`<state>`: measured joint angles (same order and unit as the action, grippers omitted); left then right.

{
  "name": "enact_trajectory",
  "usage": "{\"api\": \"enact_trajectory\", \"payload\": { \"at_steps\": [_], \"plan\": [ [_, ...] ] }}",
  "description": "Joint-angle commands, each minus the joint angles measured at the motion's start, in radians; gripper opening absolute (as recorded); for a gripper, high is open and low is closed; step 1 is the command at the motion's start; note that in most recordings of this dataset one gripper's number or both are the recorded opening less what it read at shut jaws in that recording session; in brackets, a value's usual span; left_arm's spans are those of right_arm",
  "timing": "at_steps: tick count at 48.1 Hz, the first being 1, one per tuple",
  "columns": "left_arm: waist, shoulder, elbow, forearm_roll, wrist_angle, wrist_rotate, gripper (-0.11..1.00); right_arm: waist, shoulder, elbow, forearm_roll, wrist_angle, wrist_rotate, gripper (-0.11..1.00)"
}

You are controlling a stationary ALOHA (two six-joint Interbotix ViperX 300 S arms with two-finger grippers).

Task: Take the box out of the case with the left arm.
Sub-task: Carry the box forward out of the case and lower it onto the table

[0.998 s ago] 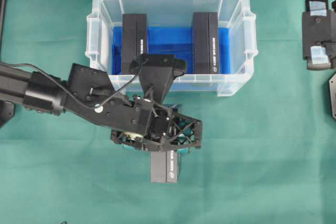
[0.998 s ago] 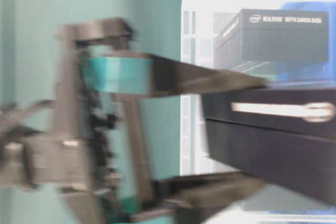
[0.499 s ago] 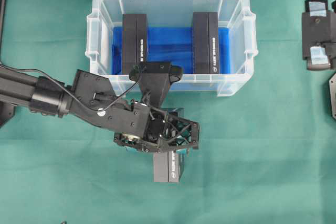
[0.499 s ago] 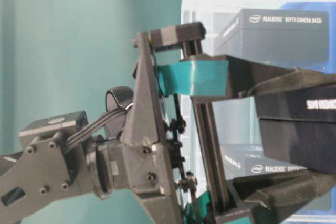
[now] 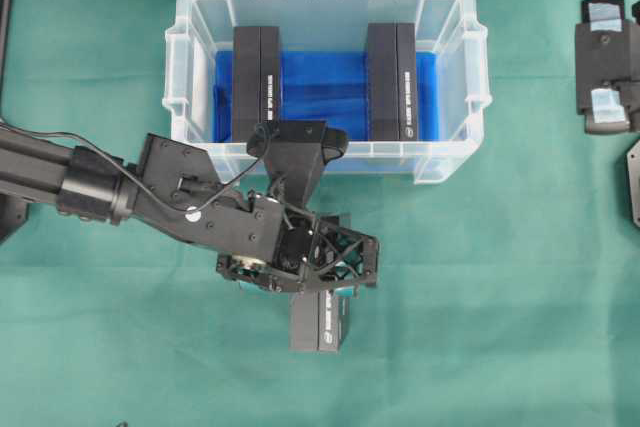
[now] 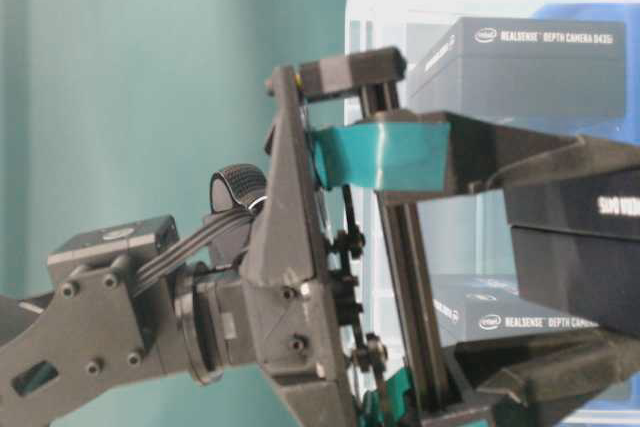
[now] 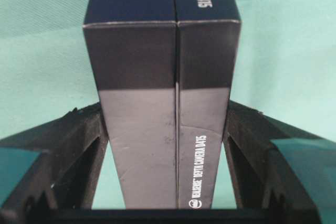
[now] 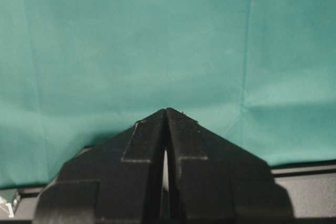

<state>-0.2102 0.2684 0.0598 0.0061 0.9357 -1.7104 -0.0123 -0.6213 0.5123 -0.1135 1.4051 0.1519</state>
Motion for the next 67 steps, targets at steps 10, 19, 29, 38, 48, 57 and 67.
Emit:
{"api": "enact_trajectory", "payload": {
  "at_steps": [10,19,29,38,48,57,67],
  "plan": [
    [-0.009,-0.031,-0.012,-0.002,-0.009,-0.005,0.61,-0.002,-0.003,-0.009,-0.002,-0.006,0.002,0.00],
    [-0.006,-0.032,-0.012,-0.002,-0.009,-0.003,0.98,0.000,-0.003,-0.009,-0.002,-0.005,0.002,0.00],
    [-0.003,-0.038,-0.015,0.000,-0.008,-0.002,0.98,0.000,-0.003,-0.009,-0.002,-0.003,0.002,0.00],
    [0.006,-0.083,-0.031,0.005,0.000,-0.002,0.98,0.000,-0.003,-0.009,-0.002,-0.003,0.002,0.00],
    [0.012,-0.133,-0.110,0.005,0.037,0.002,0.98,0.000,-0.005,-0.011,-0.002,-0.003,0.002,0.00],
    [0.023,-0.178,-0.183,0.005,0.167,0.015,0.98,0.000,-0.005,-0.009,-0.003,-0.003,0.002,0.00],
    [0.031,-0.189,-0.247,0.021,0.239,0.041,0.98,0.000,-0.003,-0.009,-0.003,-0.003,0.002,0.00]
  ]
}}
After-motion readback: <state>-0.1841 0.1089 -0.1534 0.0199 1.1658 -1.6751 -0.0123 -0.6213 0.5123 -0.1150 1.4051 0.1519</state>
